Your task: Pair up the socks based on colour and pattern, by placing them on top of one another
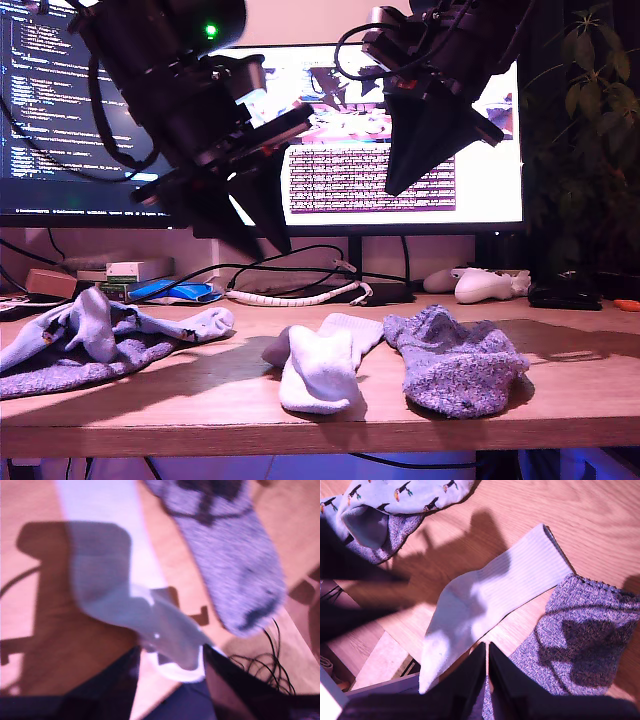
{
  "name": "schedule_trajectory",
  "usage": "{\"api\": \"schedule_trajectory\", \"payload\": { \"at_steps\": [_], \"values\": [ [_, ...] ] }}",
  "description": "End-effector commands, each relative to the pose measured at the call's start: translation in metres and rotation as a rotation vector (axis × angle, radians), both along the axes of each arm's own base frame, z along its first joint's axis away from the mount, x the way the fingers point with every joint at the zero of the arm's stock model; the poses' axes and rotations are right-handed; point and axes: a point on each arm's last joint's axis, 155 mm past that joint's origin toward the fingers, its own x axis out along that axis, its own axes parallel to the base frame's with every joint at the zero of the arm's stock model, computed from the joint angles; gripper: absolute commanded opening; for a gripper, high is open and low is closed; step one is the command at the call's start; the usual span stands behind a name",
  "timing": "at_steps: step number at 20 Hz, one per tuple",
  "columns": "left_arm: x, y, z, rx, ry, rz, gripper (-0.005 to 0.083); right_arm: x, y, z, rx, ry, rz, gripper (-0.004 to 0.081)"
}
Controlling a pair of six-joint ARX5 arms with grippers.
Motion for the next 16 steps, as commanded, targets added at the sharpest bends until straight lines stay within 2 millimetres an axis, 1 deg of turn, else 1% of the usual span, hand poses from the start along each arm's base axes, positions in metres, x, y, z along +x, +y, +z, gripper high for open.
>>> {"api": "schedule_trajectory", "payload": {
  "at_steps": [1, 3, 5, 8, 10, 12, 13, 15, 16],
  "values": [
    [-0.002, -0.010, -0.019, 0.031, -0.012, -0.096, -0.0020, -0.001, 0.000, -0.008, -0.008, 0.015, 0.003, -0.0011],
    [-0.009, -0.019, -0.032, 0.038, -0.007, -0.209, -0.0020, 0.000, -0.001, -0.008, -0.011, 0.010, 0.000, -0.0011],
    [-0.009, -0.020, -0.044, 0.062, -0.015, -0.258, -0.0020, 0.008, -0.008, -0.008, -0.041, -0.017, -0.032, -0.0011],
    [0.005, -0.029, -0.038, 0.056, -0.121, -0.322, -0.0019, 0.024, -0.020, 0.000, -0.075, -0.104, -0.121, -0.0011],
    [0.011, -0.033, -0.033, 0.040, -0.170, -0.356, -0.0020, 0.029, -0.026, 0.014, -0.062, -0.185, -0.176, -0.0011],
    [0.016, -0.037, -0.029, 0.047, -0.232, -0.407, -0.0020, 0.022, -0.030, 0.027, -0.044, -0.245, -0.204, -0.0011],
    [0.020, -0.038, -0.027, 0.050, -0.267, -0.427, -0.0020, 0.016, -0.034, 0.030, -0.044, -0.267, -0.224, -0.0011],
    [0.030, -0.039, -0.022, 0.029, -0.306, -0.428, -0.0020, 0.002, -0.044, 0.040, -0.042, -0.324, -0.265, -0.0011],
    [0.032, -0.041, -0.022, 0.010, -0.311, -0.433, -0.0020, -0.007, -0.048, 0.047, -0.034, -0.354, -0.287, -0.0011]
  ]
}}
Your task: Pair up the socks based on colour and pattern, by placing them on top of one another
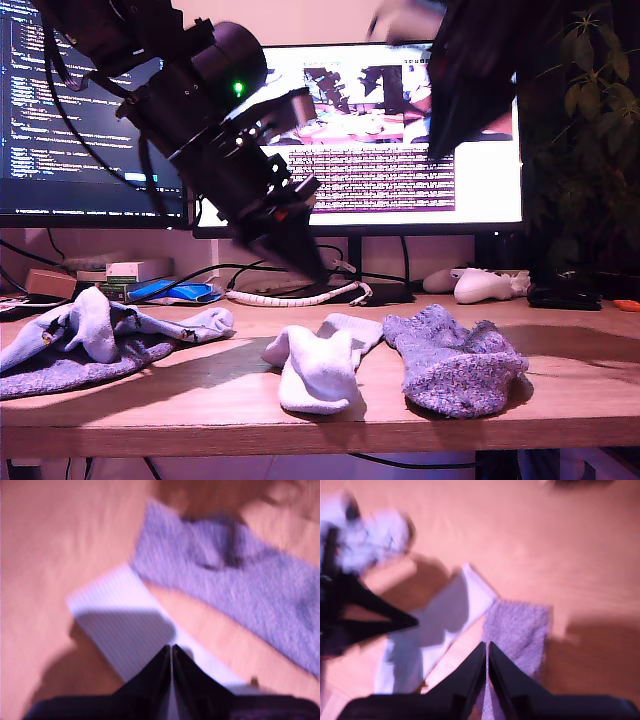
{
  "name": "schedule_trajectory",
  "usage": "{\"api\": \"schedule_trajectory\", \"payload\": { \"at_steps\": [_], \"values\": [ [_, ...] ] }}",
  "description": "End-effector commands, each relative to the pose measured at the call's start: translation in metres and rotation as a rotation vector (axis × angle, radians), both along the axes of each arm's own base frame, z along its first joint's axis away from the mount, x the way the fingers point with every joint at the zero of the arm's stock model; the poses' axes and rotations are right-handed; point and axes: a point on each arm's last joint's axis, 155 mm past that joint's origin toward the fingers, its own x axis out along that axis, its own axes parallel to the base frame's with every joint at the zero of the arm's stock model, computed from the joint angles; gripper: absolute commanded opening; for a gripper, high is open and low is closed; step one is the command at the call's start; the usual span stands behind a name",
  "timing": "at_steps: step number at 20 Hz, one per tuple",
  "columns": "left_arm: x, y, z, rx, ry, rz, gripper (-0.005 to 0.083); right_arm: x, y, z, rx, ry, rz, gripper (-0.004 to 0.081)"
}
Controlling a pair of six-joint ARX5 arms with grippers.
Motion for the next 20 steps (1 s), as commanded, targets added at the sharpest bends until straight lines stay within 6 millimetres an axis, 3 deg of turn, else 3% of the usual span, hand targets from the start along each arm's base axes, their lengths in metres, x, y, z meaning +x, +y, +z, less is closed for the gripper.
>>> {"api": "schedule_trajectory", "payload": {
  "at_steps": [1, 6, 9, 10, 15, 20],
  "values": [
    [0.004, -0.001, -0.008, -0.008, 0.004, -0.012, -0.0020, -0.020, -0.004, 0.000, -0.004, -0.028, -0.009, -0.0011],
    [0.010, -0.011, -0.028, -0.026, -0.007, -0.052, -0.0020, -0.064, -0.007, 0.022, 0.054, -0.156, 0.002, -0.0011],
    [0.009, -0.012, -0.044, -0.016, 0.019, -0.057, -0.0020, -0.081, -0.010, 0.020, 0.097, -0.214, 0.025, -0.0011],
    [0.009, -0.013, -0.046, -0.016, 0.021, -0.059, -0.0020, -0.086, -0.012, 0.011, 0.103, -0.220, 0.029, -0.0011],
    [0.008, -0.015, -0.052, -0.023, 0.034, -0.070, -0.0020, -0.100, -0.021, -0.026, 0.089, -0.195, 0.032, -0.0011],
    [0.008, -0.008, -0.076, 0.016, 0.072, -0.051, -0.0020, -0.095, -0.016, -0.018, 0.116, -0.228, 0.037, -0.0011]
  ]
}}
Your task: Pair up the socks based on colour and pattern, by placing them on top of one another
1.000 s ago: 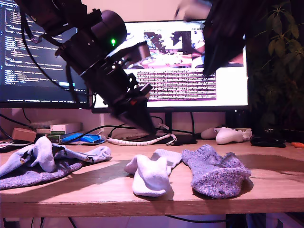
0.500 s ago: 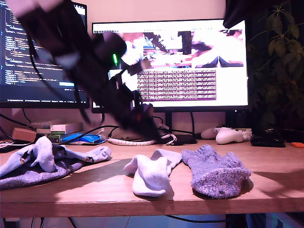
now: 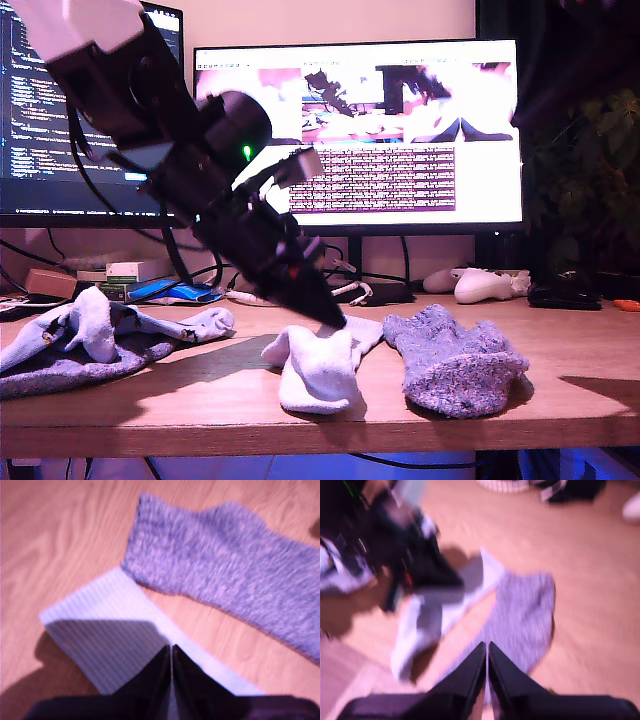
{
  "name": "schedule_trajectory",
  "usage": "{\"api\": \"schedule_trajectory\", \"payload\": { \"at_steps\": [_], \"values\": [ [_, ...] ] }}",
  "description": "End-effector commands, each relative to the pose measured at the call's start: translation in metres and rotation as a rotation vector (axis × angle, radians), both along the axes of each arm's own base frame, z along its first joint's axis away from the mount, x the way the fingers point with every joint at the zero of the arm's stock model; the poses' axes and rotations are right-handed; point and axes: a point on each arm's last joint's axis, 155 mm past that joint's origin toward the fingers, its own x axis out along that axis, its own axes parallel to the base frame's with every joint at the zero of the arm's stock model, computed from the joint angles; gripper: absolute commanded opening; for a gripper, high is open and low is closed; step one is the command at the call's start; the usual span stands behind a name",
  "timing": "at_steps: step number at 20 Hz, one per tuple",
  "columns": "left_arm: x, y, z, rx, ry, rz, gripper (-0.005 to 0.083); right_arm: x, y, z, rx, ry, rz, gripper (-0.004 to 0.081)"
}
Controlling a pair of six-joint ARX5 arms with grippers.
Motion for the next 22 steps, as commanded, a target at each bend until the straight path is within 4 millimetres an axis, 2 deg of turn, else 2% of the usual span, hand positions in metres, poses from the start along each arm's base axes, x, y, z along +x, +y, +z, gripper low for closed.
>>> {"api": "schedule_trajectory", "payload": {
  "at_steps": [1, 3, 8, 11, 14, 20, 22],
  "values": [
    [-0.002, 0.004, -0.025, 0.033, 0.038, 0.003, -0.0020, 0.000, 0.003, 0.002, 0.010, -0.012, 0.009, -0.0011],
    [0.000, 0.008, -0.031, 0.050, 0.040, 0.017, -0.0020, 0.000, 0.006, 0.004, 0.020, -0.016, 0.020, -0.0011],
    [0.022, 0.032, -0.036, 0.116, 0.001, 0.113, -0.0020, -0.001, 0.008, 0.005, 0.016, -0.023, 0.042, -0.0011],
    [0.026, 0.041, -0.038, 0.127, 0.009, 0.135, -0.0020, -0.001, 0.008, 0.005, 0.014, -0.025, 0.045, -0.0011],
    [0.025, 0.042, -0.038, 0.128, 0.016, 0.134, -0.0020, 0.000, 0.008, 0.006, 0.014, -0.026, 0.045, -0.0011],
    [0.019, 0.016, -0.001, 0.018, 0.018, 0.083, -0.0020, 0.003, 0.011, 0.013, 0.035, -0.055, 0.046, -0.0011],
    [0.018, 0.009, 0.020, -0.013, 0.019, 0.074, -0.0019, 0.004, 0.012, 0.013, 0.036, -0.056, 0.046, -0.0011]
  ]
}}
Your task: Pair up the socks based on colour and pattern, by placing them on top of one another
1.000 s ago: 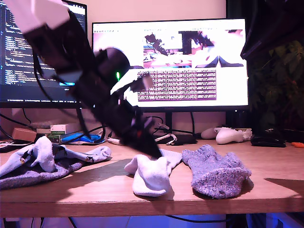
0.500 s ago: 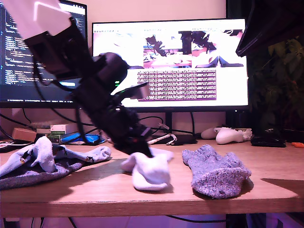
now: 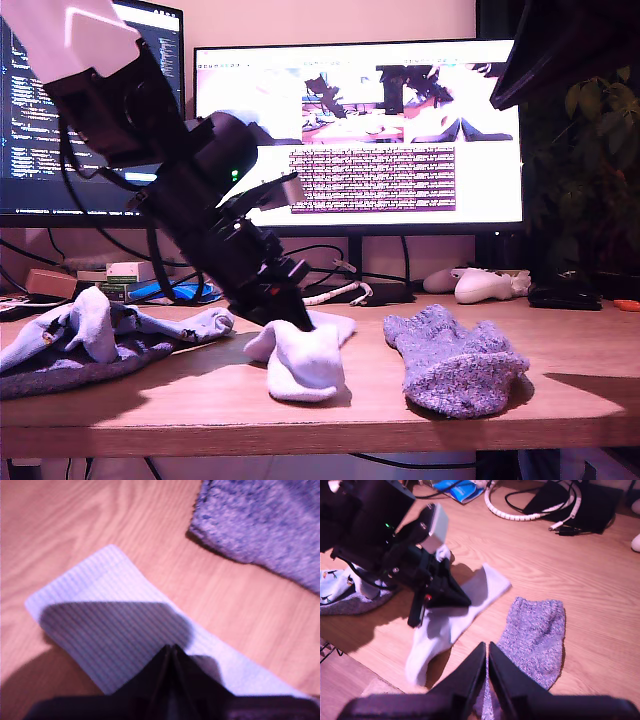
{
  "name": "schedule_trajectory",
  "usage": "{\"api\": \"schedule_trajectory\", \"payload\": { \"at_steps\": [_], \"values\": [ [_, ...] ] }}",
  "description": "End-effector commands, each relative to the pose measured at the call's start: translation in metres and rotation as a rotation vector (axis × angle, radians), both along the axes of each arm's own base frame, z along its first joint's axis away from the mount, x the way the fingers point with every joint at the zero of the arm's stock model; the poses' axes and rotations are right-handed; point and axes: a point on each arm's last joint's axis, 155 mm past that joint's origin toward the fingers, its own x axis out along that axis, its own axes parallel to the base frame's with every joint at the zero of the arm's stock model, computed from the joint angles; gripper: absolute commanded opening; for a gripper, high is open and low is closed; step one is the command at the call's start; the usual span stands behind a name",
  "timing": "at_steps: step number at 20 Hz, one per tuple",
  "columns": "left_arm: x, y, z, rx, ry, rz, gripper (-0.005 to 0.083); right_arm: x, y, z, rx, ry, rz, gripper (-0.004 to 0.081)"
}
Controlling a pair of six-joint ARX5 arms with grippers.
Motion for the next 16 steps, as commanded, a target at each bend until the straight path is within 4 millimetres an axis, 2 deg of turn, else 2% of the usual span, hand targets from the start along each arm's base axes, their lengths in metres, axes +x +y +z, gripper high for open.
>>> {"api": "schedule_trajectory", "payload": {
  "at_steps": [1, 5, 7, 9, 13, 16],
  "values": [
    [0.005, -0.011, 0.040, -0.054, -0.055, -0.013, -0.0019, 0.000, 0.002, 0.001, 0.004, -0.008, 0.005, -0.0011],
    [0.001, 0.000, 0.077, -0.049, -0.056, 0.001, -0.0019, 0.001, 0.002, 0.002, 0.005, -0.010, 0.006, -0.0011],
    [-0.002, 0.011, 0.097, -0.050, -0.062, 0.018, -0.0019, 0.002, 0.003, 0.002, 0.004, -0.015, 0.008, -0.0011],
    [-0.012, 0.028, 0.107, -0.026, -0.035, 0.040, -0.0019, 0.002, 0.009, 0.000, -0.005, -0.016, 0.044, -0.0011],
    [-0.014, 0.068, 0.118, 0.042, -0.020, 0.133, -0.0019, 0.013, 0.025, -0.008, -0.012, -0.023, 0.090, -0.0011],
    [-0.021, 0.097, 0.112, 0.072, 0.001, 0.191, -0.0019, 0.025, 0.030, -0.025, -0.038, 0.000, 0.099, -0.0011]
  ]
}}
